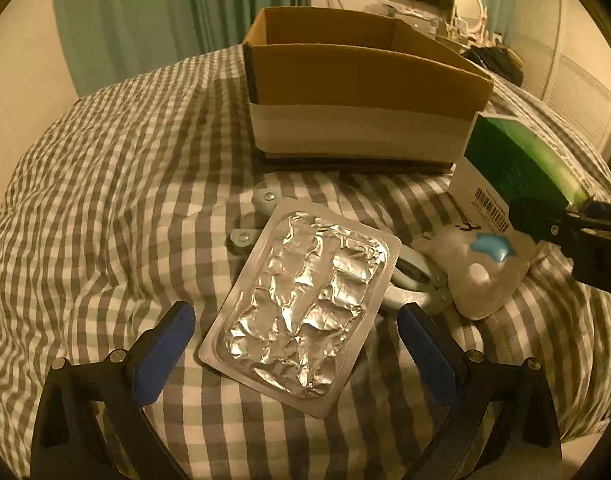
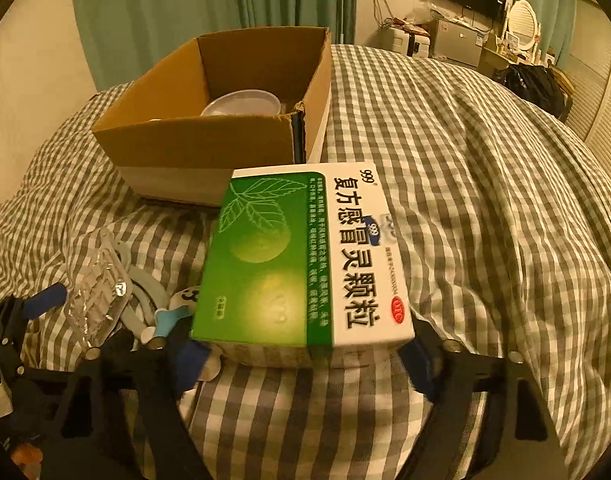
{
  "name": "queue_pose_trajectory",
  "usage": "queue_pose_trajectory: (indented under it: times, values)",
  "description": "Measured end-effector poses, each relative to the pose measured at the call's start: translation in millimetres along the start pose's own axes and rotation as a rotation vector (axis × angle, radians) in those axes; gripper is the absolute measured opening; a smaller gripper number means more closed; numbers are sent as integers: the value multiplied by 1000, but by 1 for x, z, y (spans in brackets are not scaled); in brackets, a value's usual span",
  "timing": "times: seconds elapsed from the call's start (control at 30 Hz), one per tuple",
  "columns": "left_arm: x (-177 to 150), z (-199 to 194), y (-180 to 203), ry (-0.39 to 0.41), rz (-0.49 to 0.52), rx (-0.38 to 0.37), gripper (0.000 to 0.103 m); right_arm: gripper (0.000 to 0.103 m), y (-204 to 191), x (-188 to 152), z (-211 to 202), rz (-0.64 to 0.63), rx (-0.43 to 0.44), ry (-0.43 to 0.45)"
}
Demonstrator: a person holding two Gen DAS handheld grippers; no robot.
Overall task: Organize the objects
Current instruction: 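Grasp the green medicine box with the right tool while the left tool grasps the foil blister pack, then carry the medicine box and blister pack over the box and release both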
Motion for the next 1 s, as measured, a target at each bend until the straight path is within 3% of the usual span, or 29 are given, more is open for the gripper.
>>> queue_pose_trajectory:
  times: [0.07,0.13,0.23,0.4,1.0]
  values:
    - [2,2,-4,-18,-23,-32,99,78,3,-1,-3,4,7,6]
    - [0,1,-7,-27,-55,-72,81,78,6,-1,-8,12,10,14]
    - [-3,-2,-8,-48,-65,-50,75,78,12,-1,-19,21,12,27]
    - [-6,-23,-12,-41,-105,-29,73,77,19,-3,-47,27,21,61]
    - [18,-151,19,161,-168,6,72,77,44,-2,-173,51,87,237]
Point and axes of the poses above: each gripper's, at about its wrist camera, not at the fingertips, and z roughly the way its jaws point, y to its right, x to its top, the point moved 1 cm from there along z, roughly the way its jaws point, and after that the axes turned 10 degrees about -x, right-handed, at the moved point
